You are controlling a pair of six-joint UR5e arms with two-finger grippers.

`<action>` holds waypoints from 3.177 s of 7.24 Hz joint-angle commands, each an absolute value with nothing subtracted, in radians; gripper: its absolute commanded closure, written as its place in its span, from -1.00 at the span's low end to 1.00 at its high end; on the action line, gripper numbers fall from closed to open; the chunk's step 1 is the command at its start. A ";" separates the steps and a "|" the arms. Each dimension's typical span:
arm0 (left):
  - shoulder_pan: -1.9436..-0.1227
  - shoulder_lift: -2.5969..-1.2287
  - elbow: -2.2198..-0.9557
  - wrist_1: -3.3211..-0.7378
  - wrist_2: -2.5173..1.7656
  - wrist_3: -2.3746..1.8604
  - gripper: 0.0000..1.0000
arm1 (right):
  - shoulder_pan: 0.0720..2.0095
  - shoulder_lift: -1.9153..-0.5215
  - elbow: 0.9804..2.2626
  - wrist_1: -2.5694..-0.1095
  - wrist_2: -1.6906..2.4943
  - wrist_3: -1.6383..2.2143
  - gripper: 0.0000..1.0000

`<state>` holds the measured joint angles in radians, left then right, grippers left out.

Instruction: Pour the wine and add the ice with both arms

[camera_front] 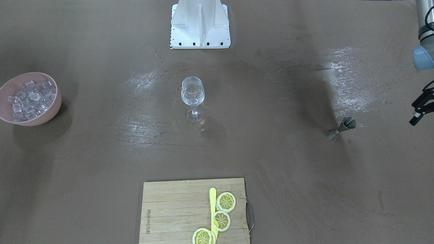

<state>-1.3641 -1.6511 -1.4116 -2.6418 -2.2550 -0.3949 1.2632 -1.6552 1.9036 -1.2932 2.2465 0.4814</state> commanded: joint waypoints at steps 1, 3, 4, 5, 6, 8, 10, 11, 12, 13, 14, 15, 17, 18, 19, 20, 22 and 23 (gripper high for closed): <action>-1.464 -1.651 -1.439 -2.222 -2.244 -0.020 -0.96 | 1.252 -1.655 1.904 -1.292 2.231 0.482 -1.00; -1.531 -1.667 -1.482 -1.832 -2.156 0.245 -0.96 | 1.250 -1.655 1.905 -1.292 2.230 0.480 -1.00; -1.534 -1.648 -1.477 -1.754 -2.136 0.252 -0.96 | 1.250 -1.655 1.905 -1.292 2.230 0.480 -1.00; -1.558 -1.611 -1.479 -1.829 -2.150 0.180 -0.96 | 1.247 -1.654 1.910 -1.270 2.232 0.483 -1.00; -1.560 -1.585 -1.492 -1.845 -2.193 0.110 -0.96 | 1.224 -1.654 1.925 -1.250 2.230 0.486 -1.00; -1.559 -1.583 -1.497 -1.845 -2.201 0.104 -0.96 | 1.128 -1.699 1.997 -1.246 2.191 0.620 -1.00; -1.559 -1.583 -1.503 -1.845 -2.201 0.104 -0.96 | 1.045 -1.788 2.025 -1.205 2.142 0.685 -0.99; -1.560 -1.577 -1.518 -1.845 -2.201 0.104 -0.96 | 1.008 -1.827 2.022 -1.153 2.119 0.698 -0.99; -1.559 -1.566 -1.534 -1.845 -2.201 0.104 -0.96 | 0.973 -1.828 2.017 -1.132 2.112 0.730 -0.98; -1.559 -1.566 -1.534 -1.845 -2.201 0.104 -0.96 | 0.924 -1.822 2.013 -1.123 2.079 0.756 -0.98; -1.559 -1.566 -1.534 -1.845 -2.201 0.104 -0.96 | 0.896 -1.819 1.996 -1.118 2.053 0.758 -0.96; -1.559 -1.566 -1.534 -1.845 -2.201 0.104 -0.96 | 0.893 -1.809 1.990 -1.118 2.040 0.756 -0.90; -1.559 -1.566 -1.535 -1.845 -2.201 0.104 -0.96 | 0.891 -1.795 1.950 -1.103 2.003 0.746 -0.77; -1.559 -1.566 -1.537 -1.847 -2.203 0.106 -0.96 | 0.893 -1.795 1.948 -1.097 2.009 0.746 -0.76; -1.559 -1.566 -1.536 -1.845 -2.201 0.106 -0.96 | 0.893 -1.796 1.944 -1.094 2.008 0.747 -0.73; -1.559 -1.566 -1.536 -1.847 -2.201 0.106 -0.96 | 0.893 -1.801 1.947 -1.092 2.009 0.747 -0.68; -1.559 -1.566 -1.537 -1.847 -2.201 0.106 -0.96 | 0.894 -1.810 1.945 -1.092 2.008 0.746 -0.50; -1.559 -1.566 -1.537 -1.847 -2.201 0.106 -0.96 | 0.894 -1.810 1.945 -1.092 2.005 0.746 -0.50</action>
